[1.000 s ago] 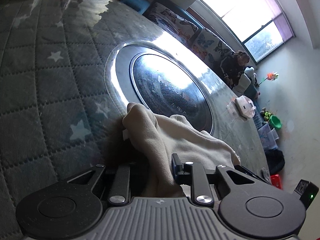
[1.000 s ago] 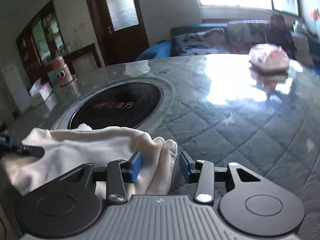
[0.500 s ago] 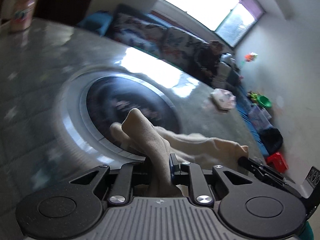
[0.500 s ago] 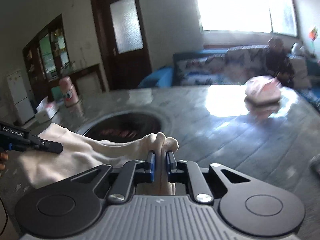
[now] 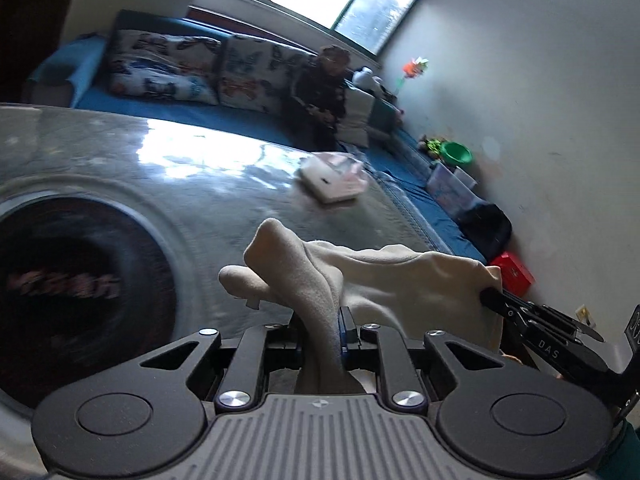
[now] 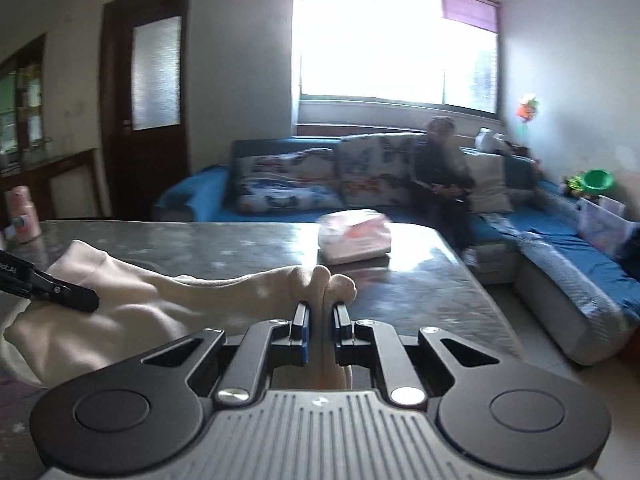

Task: Fold clothes

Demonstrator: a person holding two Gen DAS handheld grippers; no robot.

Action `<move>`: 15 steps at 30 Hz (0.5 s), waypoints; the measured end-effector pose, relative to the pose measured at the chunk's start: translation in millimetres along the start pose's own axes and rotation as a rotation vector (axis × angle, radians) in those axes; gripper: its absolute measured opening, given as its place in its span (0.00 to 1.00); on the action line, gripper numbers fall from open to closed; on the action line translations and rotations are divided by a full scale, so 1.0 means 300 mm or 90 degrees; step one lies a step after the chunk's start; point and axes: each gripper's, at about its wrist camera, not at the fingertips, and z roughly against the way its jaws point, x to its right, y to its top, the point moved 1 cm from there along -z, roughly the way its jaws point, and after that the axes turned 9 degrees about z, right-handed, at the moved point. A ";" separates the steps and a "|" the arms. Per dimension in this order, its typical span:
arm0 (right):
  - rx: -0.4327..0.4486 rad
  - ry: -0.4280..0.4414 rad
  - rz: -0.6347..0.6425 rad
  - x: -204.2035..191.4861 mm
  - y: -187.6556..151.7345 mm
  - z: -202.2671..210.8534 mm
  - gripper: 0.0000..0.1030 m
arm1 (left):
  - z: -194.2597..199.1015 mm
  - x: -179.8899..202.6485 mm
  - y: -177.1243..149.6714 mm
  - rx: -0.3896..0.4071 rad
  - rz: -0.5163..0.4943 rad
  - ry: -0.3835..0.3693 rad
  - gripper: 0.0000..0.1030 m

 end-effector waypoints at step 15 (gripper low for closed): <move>-0.121 -0.081 -0.064 0.143 -0.209 -0.208 0.17 | -0.173 -0.072 -0.041 -0.031 -0.034 0.097 0.21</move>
